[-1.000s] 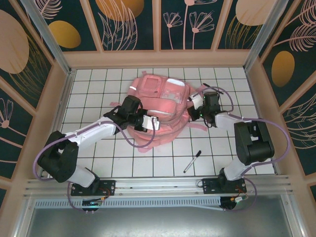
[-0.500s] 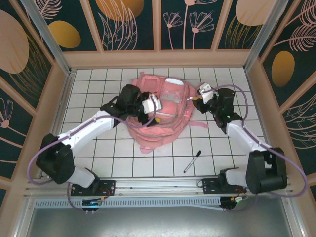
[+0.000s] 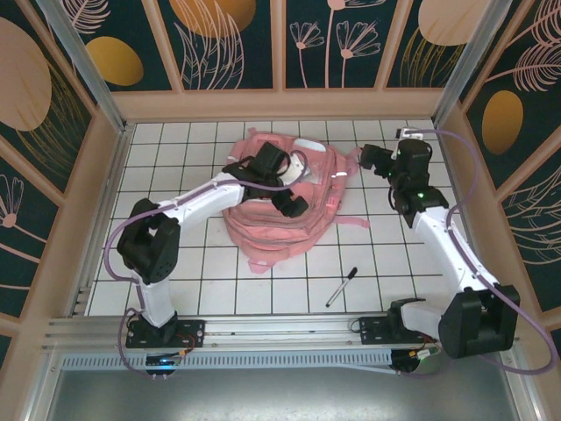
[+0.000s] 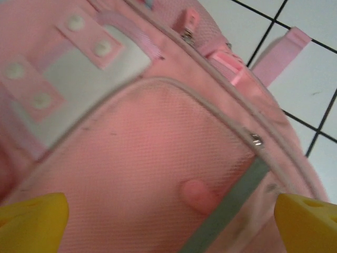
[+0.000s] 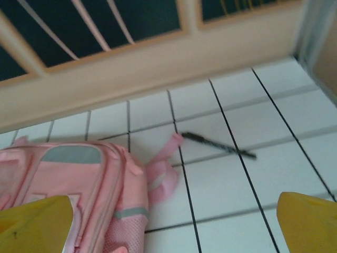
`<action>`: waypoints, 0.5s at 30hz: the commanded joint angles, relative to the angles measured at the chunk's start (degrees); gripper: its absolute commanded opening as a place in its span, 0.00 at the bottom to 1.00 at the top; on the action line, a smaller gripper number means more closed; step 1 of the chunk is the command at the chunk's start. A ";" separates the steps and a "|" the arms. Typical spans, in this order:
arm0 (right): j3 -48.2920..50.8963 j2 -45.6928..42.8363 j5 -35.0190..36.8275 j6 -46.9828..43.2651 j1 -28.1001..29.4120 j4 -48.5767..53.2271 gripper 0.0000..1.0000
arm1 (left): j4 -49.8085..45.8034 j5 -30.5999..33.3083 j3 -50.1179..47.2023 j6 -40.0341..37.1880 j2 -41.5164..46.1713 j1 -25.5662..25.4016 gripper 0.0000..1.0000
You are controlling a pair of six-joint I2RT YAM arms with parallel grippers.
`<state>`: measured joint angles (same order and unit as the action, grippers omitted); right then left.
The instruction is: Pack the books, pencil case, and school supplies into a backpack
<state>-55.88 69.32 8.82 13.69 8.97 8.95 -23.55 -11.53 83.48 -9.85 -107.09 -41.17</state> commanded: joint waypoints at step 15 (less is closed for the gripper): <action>1.34 2.00 -20.46 3.64 0.73 15.79 0.68 | -5.33 21.08 -2.94 5.07 3.45 -8.36 0.87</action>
<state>-51.51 72.14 -8.78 22.17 9.06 25.87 -25.21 4.19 81.21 2.02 -106.32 -49.87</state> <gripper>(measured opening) 0.684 0.902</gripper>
